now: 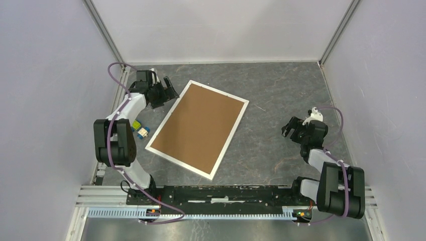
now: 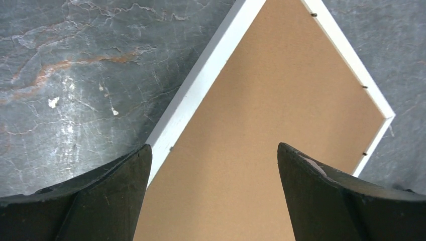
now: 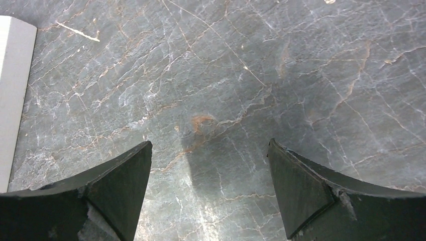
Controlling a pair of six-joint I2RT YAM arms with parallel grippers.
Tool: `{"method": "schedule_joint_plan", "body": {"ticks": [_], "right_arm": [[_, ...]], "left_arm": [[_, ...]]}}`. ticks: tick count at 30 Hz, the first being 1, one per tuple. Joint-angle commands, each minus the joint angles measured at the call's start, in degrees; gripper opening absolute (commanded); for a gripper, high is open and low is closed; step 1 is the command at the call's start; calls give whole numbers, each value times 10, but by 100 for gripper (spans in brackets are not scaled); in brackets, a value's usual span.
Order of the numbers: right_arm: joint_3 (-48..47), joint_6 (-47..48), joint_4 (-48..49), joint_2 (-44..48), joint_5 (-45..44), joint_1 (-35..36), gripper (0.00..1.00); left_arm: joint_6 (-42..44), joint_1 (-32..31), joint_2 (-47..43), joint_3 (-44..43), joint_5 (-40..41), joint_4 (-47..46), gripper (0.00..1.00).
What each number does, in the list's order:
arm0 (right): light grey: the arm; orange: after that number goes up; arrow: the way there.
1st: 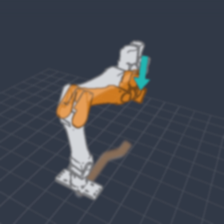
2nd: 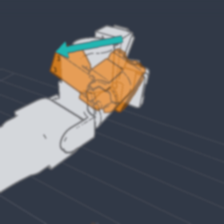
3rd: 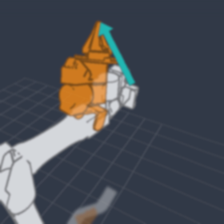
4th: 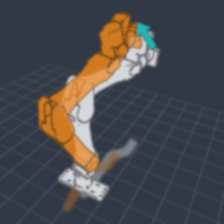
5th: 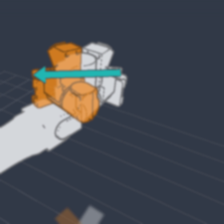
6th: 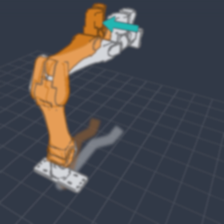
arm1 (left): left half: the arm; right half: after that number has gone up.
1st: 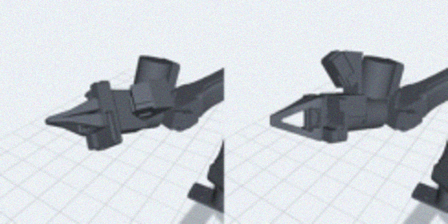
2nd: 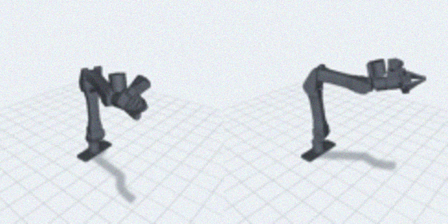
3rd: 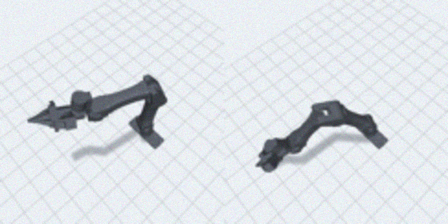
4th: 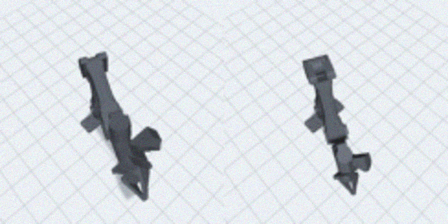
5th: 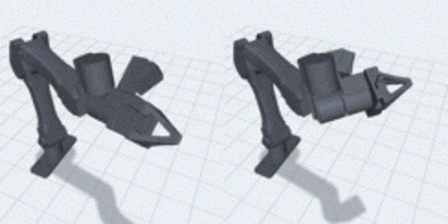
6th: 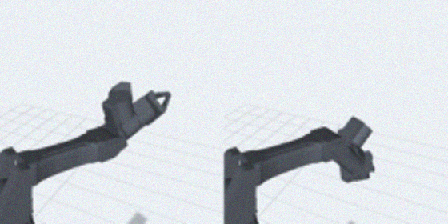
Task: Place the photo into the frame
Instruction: Move the photo frame to the center of the board.
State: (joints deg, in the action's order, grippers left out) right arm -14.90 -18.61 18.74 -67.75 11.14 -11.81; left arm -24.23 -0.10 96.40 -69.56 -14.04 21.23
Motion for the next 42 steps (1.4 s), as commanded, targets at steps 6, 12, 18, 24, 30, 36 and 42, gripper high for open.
{"method": "schedule_joint_plan", "body": {"ticks": [6, 12, 18, 24, 30, 36, 42], "right_arm": [[-10, 2, -23, -28, 10, 25, 91], [-20, 12, -32, -33, 15, 39, 91], [-40, 24, -46, -46, 33, 69, 91], [-66, 27, -84, -23, 26, 133, 91], [-128, 59, -167, -4, -36, 290, 91], [-217, 78, -249, -10, -166, 509, 91], [-294, 118, -266, -36, -220, 687, 91]], "left_arm": [[45, 31, 65, -44, -17, 20, 100], [22, 34, 118, -58, -47, 35, 100], [-28, 34, 140, -29, -133, 26, 100], [-111, 30, 87, 91, -220, -62, 100], [-149, 13, 15, 186, -262, -109, 100], [-126, -15, -30, 223, -288, -100, 100], [-95, -19, -101, 236, -232, -39, 100]]}}
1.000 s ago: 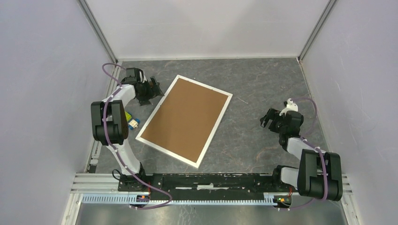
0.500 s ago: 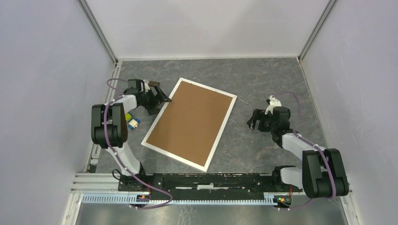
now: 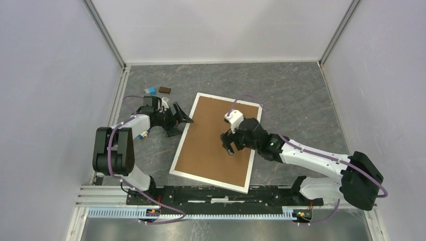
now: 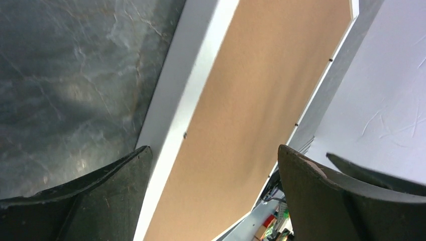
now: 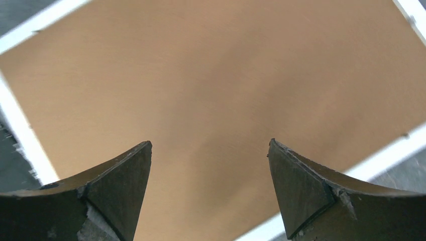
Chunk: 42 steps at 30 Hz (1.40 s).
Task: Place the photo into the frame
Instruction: Move the photo frame to the center of the board.
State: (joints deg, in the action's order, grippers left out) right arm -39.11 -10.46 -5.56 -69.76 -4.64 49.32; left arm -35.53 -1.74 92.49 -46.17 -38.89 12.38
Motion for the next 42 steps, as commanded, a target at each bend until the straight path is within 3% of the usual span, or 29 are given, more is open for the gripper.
{"method": "schedule_joint_plan", "body": {"ticks": [1, 6, 13, 20, 25, 31, 42], "right_arm": [[-61, 45, -19, -30, -65, 97, 91], [-88, 66, 6, -100, -64, 163, 89], [-96, 71, 66, -147, -116, 234, 87], [-108, 90, 57, -188, -168, 259, 86], [-125, 100, 47, -204, -152, 273, 84], [-169, 99, 51, -234, -120, 311, 89], [-239, 100, 20, -306, -174, 330, 87]], "left_arm": [[23, -4, -69, -1, 43, 67, 100], [65, -3, -70, -27, 81, 120, 100], [50, 2, -58, -18, 64, 98, 100], [29, 15, -38, -10, 34, 76, 100], [28, 16, -43, -7, 42, 74, 100], [27, 16, -41, -6, 40, 74, 100], [26, 16, -43, -3, 37, 71, 100]]}}
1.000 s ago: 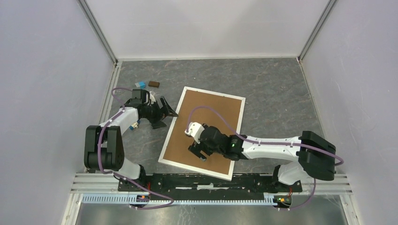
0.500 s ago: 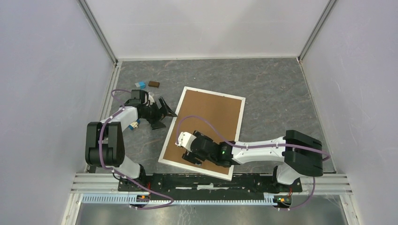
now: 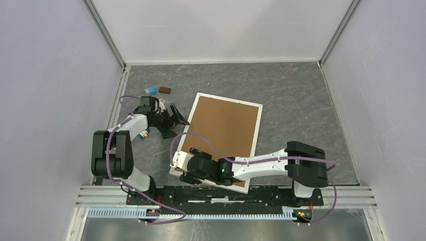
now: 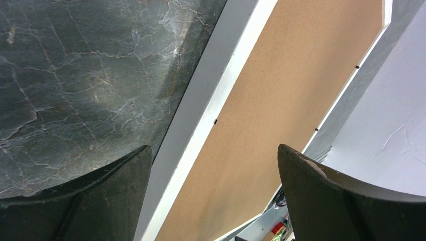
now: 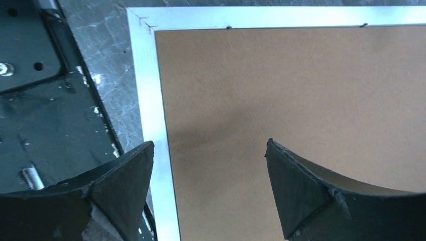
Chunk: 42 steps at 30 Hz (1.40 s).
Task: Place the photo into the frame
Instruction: Move the photo frame to the center of the board.
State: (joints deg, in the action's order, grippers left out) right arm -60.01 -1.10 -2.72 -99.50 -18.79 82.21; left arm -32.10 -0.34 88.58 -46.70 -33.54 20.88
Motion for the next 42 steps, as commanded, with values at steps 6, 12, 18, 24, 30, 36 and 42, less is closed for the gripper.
{"method": "schedule_joint_plan", "body": {"ticks": [6, 12, 18, 24, 30, 36, 42], "right_arm": [[-53, 20, -22, -35, -32, 5, 86], [-61, 26, -18, -49, -31, 12, 87], [-67, 16, -41, -62, -78, 13, 87], [-54, -15, -64, -56, -140, 13, 84], [-42, -42, -59, -39, -170, 13, 83], [-53, -59, -72, -35, -236, 17, 83], [-53, -49, -64, -3, -271, 18, 82]], "left_arm": [[-8, 3, -3, 4, -17, -16, 100], [-9, 3, -3, 4, -17, -17, 100], [-8, 3, -4, 5, -15, -17, 100], [-8, 3, -4, 5, -14, -17, 100], [-8, 3, -4, 5, -13, -16, 100], [-7, 3, -5, 6, -11, -16, 100], [-6, 3, -8, 5, -4, -12, 100]]}}
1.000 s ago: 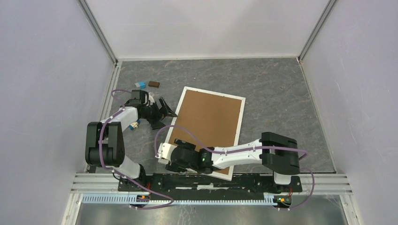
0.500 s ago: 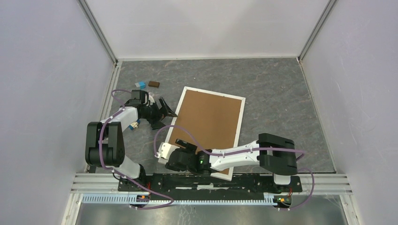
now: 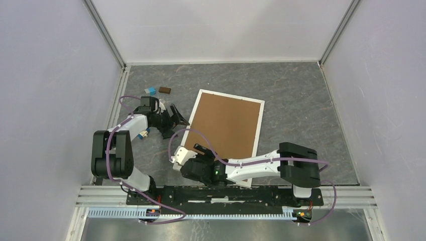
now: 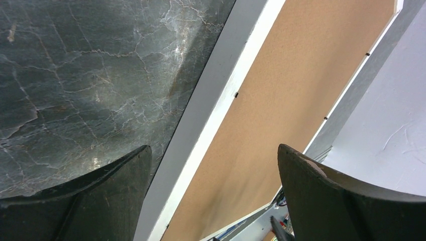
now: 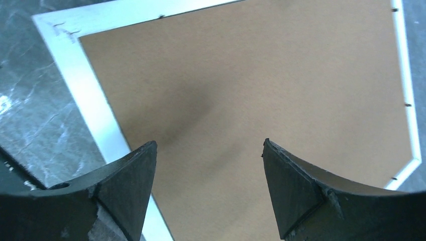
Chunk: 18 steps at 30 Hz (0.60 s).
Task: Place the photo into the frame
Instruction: Move the photo frame to the center of the board, then adjust the photo frame at the center of the board.
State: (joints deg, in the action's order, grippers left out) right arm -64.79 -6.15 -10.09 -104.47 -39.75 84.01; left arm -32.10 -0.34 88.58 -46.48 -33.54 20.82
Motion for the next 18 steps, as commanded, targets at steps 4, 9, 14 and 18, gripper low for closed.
{"method": "schedule_joint_plan", "body": {"ticks": [4, 9, 14, 18], "right_arm": [[-1, 9, 25, 53, -59, 0, 82], [18, -31, 21, 73, -22, -6, 84], [106, -82, 50, 163, 43, -33, 88], [187, -117, 66, 240, 129, -76, 87]], "left_arm": [[7, 3, -26, -3, 24, 4, 100], [26, -3, -92, -4, 115, 48, 100], [-28, -4, -177, 38, 111, 85, 99], [-89, -33, -277, 94, 94, 87, 96]]}}
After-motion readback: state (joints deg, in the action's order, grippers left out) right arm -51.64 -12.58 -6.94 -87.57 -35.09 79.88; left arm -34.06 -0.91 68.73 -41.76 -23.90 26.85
